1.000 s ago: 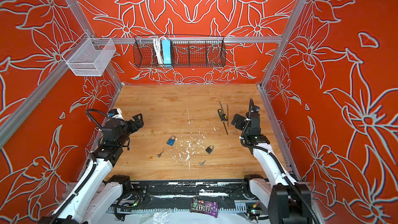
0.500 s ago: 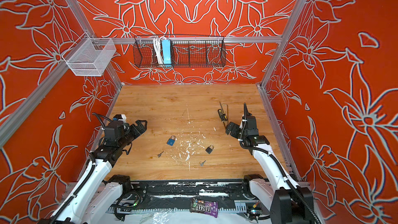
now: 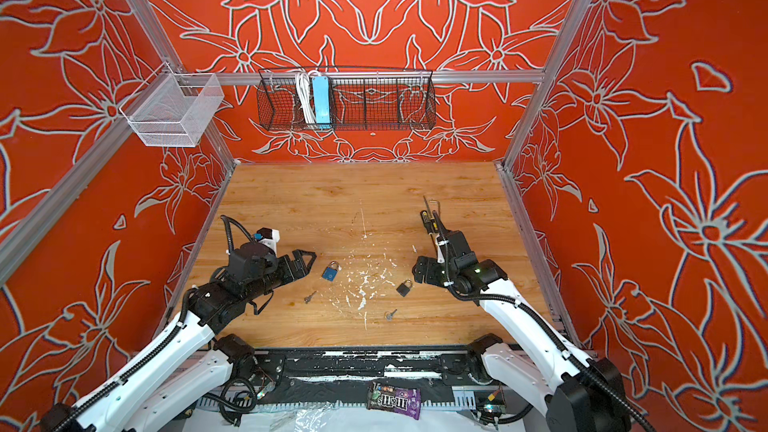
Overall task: Unlock with the key
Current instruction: 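Move the right gripper toward the small silver key while the left arm advances, then lower the open right gripper over the small silver key near the grey padlock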
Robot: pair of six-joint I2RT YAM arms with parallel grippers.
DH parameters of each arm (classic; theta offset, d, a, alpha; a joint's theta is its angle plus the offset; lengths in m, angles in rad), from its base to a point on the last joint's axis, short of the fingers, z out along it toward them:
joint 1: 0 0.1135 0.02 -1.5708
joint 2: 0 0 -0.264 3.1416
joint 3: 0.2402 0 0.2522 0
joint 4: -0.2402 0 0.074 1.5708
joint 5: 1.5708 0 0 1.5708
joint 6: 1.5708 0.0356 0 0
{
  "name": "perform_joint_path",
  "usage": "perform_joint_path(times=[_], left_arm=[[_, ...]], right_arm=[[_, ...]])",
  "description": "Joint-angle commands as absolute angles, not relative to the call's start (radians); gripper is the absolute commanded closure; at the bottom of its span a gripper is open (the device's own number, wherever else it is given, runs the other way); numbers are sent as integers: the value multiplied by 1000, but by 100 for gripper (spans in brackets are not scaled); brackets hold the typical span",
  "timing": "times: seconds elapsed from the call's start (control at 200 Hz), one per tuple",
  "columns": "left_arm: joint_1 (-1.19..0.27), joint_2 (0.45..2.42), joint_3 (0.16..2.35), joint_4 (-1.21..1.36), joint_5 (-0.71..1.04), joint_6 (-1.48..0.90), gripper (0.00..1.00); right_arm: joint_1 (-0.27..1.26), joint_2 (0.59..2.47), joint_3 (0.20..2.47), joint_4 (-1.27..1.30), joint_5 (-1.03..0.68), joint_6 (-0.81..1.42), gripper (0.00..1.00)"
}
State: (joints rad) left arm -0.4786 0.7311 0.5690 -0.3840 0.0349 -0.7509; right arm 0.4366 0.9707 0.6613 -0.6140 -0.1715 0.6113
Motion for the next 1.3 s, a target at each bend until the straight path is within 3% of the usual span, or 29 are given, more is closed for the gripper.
perform_joint_path(times=[0.0, 0.56, 1.296], left_arm=[[-545, 752, 579, -403, -12, -806, 3], [-805, 894, 590, -343, -119, -921, 3], [-813, 831, 579, -439, -168, -947, 3]], right_arm=[[521, 984, 672, -667, -147, 699, 12], [906, 1170, 598, -477, -108, 946, 26], [986, 1428, 679, -351, -114, 931, 27]])
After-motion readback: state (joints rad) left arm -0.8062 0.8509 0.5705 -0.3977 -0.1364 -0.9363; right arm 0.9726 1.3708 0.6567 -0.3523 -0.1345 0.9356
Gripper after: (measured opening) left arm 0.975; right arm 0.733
